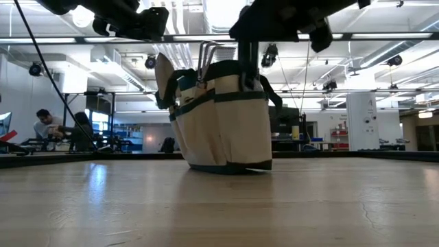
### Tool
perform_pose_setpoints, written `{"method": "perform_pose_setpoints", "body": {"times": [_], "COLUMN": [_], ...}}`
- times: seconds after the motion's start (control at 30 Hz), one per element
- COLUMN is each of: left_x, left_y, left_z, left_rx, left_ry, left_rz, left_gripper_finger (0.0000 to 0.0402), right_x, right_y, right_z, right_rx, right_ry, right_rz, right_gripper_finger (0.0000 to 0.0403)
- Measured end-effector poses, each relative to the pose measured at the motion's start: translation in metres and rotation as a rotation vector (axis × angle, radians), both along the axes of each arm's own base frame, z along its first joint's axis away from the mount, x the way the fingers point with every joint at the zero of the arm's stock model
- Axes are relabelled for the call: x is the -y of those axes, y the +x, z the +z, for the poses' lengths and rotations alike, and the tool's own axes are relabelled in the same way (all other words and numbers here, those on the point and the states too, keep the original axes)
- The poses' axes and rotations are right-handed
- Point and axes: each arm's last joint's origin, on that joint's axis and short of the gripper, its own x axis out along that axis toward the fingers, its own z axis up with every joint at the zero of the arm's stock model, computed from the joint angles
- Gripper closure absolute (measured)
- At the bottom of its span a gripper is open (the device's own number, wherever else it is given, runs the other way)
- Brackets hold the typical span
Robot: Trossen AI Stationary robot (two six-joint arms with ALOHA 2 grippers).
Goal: Pick & Place Garden tools in Gardening bag
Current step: Put the shear scissors into the pocket of the gardening bag
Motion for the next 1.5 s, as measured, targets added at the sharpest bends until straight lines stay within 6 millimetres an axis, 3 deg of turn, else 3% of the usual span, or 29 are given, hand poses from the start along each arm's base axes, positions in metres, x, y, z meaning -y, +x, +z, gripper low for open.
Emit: {"method": "perform_pose_setpoints", "body": {"times": [0.3,1.17,1.5], "left_x": [0.0,0.0,0.0], "left_y": [0.0,0.0,0.0], "left_z": [0.0,0.0,0.0], "left_rx": [-0.006,-0.008,-0.006], "left_ry": [0.002,0.002,0.001], "left_rz": [0.0,0.0,0.0], "left_gripper_finger": [0.0227,0.0227,0.0227], "right_x": [0.004,0.026,0.027], "right_y": [0.0,-0.016,-0.017], "right_z": [-0.003,-0.035,-0.037], "right_rx": [0.001,0.045,0.08], "right_ry": [0.008,0.103,0.149], "right_rz": [-0.012,-0.131,-0.143], "right_gripper_finger": [0.0385,0.0385,0.0385]}}
